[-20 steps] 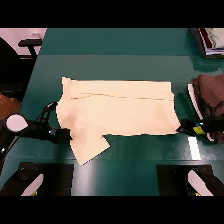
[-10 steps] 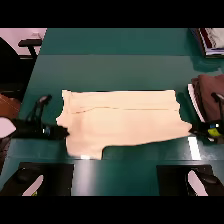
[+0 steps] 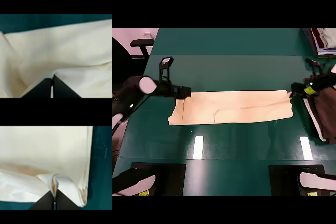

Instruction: Fold the shirts.

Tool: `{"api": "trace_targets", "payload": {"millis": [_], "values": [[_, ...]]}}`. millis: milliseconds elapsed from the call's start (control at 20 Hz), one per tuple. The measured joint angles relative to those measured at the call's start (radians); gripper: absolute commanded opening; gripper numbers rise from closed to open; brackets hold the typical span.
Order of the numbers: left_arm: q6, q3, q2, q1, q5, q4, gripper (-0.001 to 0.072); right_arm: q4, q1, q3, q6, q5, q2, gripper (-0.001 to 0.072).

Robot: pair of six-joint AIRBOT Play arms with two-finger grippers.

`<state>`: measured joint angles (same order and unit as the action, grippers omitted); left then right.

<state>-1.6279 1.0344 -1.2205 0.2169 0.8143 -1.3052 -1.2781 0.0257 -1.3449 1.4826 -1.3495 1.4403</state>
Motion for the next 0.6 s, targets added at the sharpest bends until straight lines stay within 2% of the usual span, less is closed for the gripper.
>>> {"api": "trace_targets", "payload": {"millis": [100, 150, 200, 250, 300, 400, 450, 500, 550, 600], "values": [[0.003, 0.036, -0.052, 0.0, -0.045, -0.009, 0.0028, 0.04, -0.004, -0.075, 0.0, 0.003, 0.077, 0.0026], [0.003, 0.048, -0.07, 0.0, -0.062, -0.016, 0.0252, 0.072, -0.013, -0.105, 0.0, 0.004, 0.108, 0.0107], [0.003, 0.058, -0.082, 0.0, -0.077, -0.019, 0.053, 0.1, -0.024, -0.129, -0.011, 0.006, 0.132, 0.0243], [0.003, 0.065, -0.09, 0.0, -0.085, -0.021, 0.0616, 0.142, -0.037, -0.147, -0.029, 0.006, 0.151, 0.0357], [0.003, 0.072, -0.096, 0.0, -0.087, -0.022, 0.0618, 0.181, -0.05, -0.16, -0.045, 0.006, 0.164, 0.0419], [0.004, 0.087, -0.101, 0.0, -0.082, -0.023, 0.0616, 0.247, -0.087, -0.176, -0.083, -0.017, 0.18, 0.0419], [0.003, 0.098, -0.102, 0.0, -0.066, -0.023, 0.0528, 0.268, -0.11, -0.18, -0.103, -0.04, 0.185, 0.0419], [0.003, 0.109, -0.103, 0.0, -0.047, -0.023, 0.0252, 0.285, -0.134, -0.18, -0.122, -0.069, 0.188, 0.0419], [0.004, 0.118, -0.104, 0.0, -0.026, -0.022, 0.0023, 0.299, -0.159, -0.171, -0.137, -0.091, 0.187, 0.0419], [0.004, 0.125, -0.105, 0.0, -0.004, -0.014, 0.0033, 0.306, -0.187, -0.153, -0.149, -0.103, 0.181, 0.0433]]}}
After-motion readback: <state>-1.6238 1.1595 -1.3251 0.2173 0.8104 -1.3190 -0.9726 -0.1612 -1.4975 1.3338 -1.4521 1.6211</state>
